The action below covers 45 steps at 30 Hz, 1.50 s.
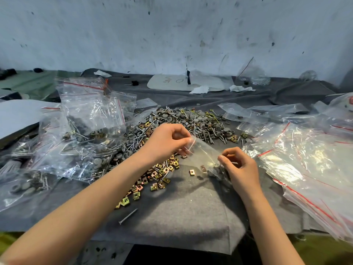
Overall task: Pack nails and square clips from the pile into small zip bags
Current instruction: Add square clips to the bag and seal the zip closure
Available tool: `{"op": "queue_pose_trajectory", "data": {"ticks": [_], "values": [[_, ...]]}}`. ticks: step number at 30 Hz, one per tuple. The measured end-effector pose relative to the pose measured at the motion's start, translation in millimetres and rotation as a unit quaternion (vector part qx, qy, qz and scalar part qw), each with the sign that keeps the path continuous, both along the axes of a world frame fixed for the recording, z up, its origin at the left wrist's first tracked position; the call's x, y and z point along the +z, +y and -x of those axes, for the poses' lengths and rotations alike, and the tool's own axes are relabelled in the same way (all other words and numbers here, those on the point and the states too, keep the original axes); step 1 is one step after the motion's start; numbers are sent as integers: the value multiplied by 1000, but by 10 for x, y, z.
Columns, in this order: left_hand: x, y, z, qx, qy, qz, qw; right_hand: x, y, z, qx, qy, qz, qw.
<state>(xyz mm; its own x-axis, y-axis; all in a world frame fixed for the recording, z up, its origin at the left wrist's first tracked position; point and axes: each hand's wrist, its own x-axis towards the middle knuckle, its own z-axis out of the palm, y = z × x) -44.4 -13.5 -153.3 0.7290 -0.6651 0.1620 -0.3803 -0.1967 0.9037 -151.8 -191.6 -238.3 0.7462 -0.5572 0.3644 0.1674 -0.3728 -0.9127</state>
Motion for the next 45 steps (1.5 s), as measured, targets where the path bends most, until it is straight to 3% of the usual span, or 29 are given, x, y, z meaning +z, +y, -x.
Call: {"op": "queue_pose_trajectory", "data": {"ticks": [7,11,13,14,16,18,23,27,33,37,41,45], "values": [[82,14,19,-12,-90,35,995,7,1,-3,0,-5,-8,1000],[12,32,-45,81,-129,97,984,15,5,3,-5,-10,-18,1000],[-92,25,-113,133,-127,38,982,18,6,5,-11,-15,-21,1000],[-165,19,-134,126,-140,-37,981,18,3,4,-14,-16,-23,999],[-350,19,-113,47,-206,-190,959,15,1,-2,-17,-13,-23,1000],[-517,-2,-23,-42,-276,-279,919,13,-3,-6,-18,-11,-17,1000],[-536,-79,60,-96,-384,-282,874,9,-11,-3,-17,-11,-12,1000],[-469,-63,66,-98,-405,-314,853,6,-13,-3,-17,-11,-13,1000],[-210,-28,-84,-13,-299,-227,927,16,-2,-2,-13,-9,-19,1000],[63,-50,-204,48,-313,-158,935,20,-4,5,-8,-6,-20,1000],[209,-97,-169,32,-313,-70,946,23,-4,3,-8,-5,-16,1000],[188,-107,-112,5,-319,-65,945,24,-1,5,-7,-5,-20,1000]]}}
